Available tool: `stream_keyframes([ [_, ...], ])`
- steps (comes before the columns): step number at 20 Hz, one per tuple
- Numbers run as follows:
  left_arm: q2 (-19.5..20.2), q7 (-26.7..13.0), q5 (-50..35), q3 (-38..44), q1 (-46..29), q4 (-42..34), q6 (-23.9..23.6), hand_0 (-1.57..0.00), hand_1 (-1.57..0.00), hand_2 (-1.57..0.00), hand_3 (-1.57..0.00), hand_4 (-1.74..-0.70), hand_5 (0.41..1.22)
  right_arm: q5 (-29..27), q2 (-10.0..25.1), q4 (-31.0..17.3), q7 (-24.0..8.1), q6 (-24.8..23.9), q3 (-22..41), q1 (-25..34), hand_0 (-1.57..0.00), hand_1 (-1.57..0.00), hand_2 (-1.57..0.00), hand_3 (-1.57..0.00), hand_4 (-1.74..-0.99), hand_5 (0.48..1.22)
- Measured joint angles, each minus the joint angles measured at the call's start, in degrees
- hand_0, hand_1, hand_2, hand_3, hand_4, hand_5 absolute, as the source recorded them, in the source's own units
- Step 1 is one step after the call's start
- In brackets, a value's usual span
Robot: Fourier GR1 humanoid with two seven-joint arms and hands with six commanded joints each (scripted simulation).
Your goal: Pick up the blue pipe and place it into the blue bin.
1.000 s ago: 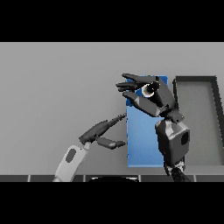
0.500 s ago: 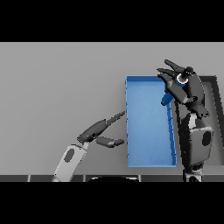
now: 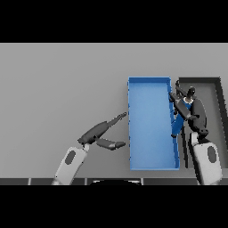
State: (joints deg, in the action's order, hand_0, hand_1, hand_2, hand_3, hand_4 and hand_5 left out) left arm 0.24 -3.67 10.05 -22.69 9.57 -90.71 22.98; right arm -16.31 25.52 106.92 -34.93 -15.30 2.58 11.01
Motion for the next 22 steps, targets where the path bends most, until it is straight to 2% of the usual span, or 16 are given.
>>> stream_keyframes([
  [4,0.16,0.08,0.46,-0.15,-0.10,-0.61,-0.47,0.00,0.00,0.00,0.00,-0.92,0.476,-6.86,5.69,-0.57,0.00,-8.95,6.65,-3.67,-1.57,-1.57,-1.57,-1.57,-1.497,1.221],
  [5,0.45,0.22,0.39,0.08,-0.08,-0.71,-0.47,0.00,0.00,0.00,0.00,-0.92,0.478,-8.32,6.87,-0.73,-0.01,-10.09,8.32,-4.41,-1.57,-1.57,-1.57,-1.26,-1.546,1.221],
  [6,0.19,0.44,0.51,-0.27,-0.48,-0.86,-0.58,0.00,0.00,0.00,0.00,-0.92,0.480,-10.59,9.07,-1.09,0.01,-11.91,10.49,-4.51,-1.57,-1.57,-1.57,-1.01,-1.585,1.221],
  [8,-0.03,0.07,0.77,-0.15,0.29,-0.50,-0.84,0.00,0.00,0.00,0.00,-0.92,0.484,-14.88,10.45,-3.27,-0.01,-14.95,13.99,-4.32,-1.57,-1.57,-1.57,-0.64,-1.641,1.221],
  [9,0.11,0.16,0.67,-0.40,-0.26,-1.09,-0.65,0.00,0.00,0.00,0.00,-0.92,0.486,-17.21,12.10,-3.60,0.03,-17.24,16.27,-4.07,-1.57,-1.57,-1.57,-0.51,-1.661,1.221],
  [10,-0.19,-0.51,1.05,-0.50,0.27,-1.00,-0.98,0.00,0.00,0.00,0.00,-0.92,0.489,-19.51,13.85,-3.91,-0.01,-19.14,18.05,-3.32,-1.57,-1.57,-1.57,-0.41,-1.677,1.171],
  [11,0.10,-0.48,0.97,-0.10,0.33,-0.58,-0.95,0.00,0.00,0.00,0.00,-0.92,0.491,-22.60,14.85,-4.34,0.00,-21.06,19.59,-3.11,-1.57,-1.57,-1.52,-0.45,-1.626,1.161],
  [13,0.03,-0.50,1.13,-0.18,0.62,-0.27,-0.89,0.00,0.00,0.00,0.00,-0.92,0.493,-26.14,16.24,-5.71,-0.03,-23.78,22.19,-1.50,-1.08,-1.03,-0.99,-0.29,-1.469,1.148],
  [14,-0.10,-0.22,1.22,-0.38,0.44,-0.23,-0.90,0.00,0.00,0.00,0.00,-0.92,0.493,-27.13,17.00,-6.01,-0.03,-24.55,22.72,-1.05,-0.87,-0.82,-0.79,-0.23,-1.405,1.137],
  [16,-0.44,-0.54,1.07,-0.50,0.42,-0.42,-0.93,0.00,0.00,0.00,0.00,-0.93,0.494,-28.35,18.08,-7.03,-0.01,-25.57,23.99,-0.38,-0.55,-0.52,-0.50,-0.15,-1.339,1.108],
  [18,-0.35,-0.67,1.25,-0.45,0.43,-0.08,-1.00,0.00,0.00,0.00,0.00,-0.92,0.494,-29.33,23.49,-8.06,0.04,-24.68,30.02,3.79,-0.35,-0.34,-0.32,-0.09,-1.279,1.010],
  [19,-0.43,-0.75,1.55,-0.36,0.59,0.39,-1.33,0.00,0.00,0.00,0.00,-0.93,0.494,-27.44,26.07,-8.73,0.54,-23.95,34.10,6.43,-0.28,-0.27,-0.26,-0.08,-1.250,0.962],
  [22,-0.82,-1.10,0.92,-0.26,0.97,0.05,-1.16,0.00,0.00,0.00,0.00,-0.93,0.496,-28.26,29.16,-9.54,-0.02,-21.66,40.37,9.93,-0.14,-0.14,-0.13,-0.04,-1.205,0.837],
])
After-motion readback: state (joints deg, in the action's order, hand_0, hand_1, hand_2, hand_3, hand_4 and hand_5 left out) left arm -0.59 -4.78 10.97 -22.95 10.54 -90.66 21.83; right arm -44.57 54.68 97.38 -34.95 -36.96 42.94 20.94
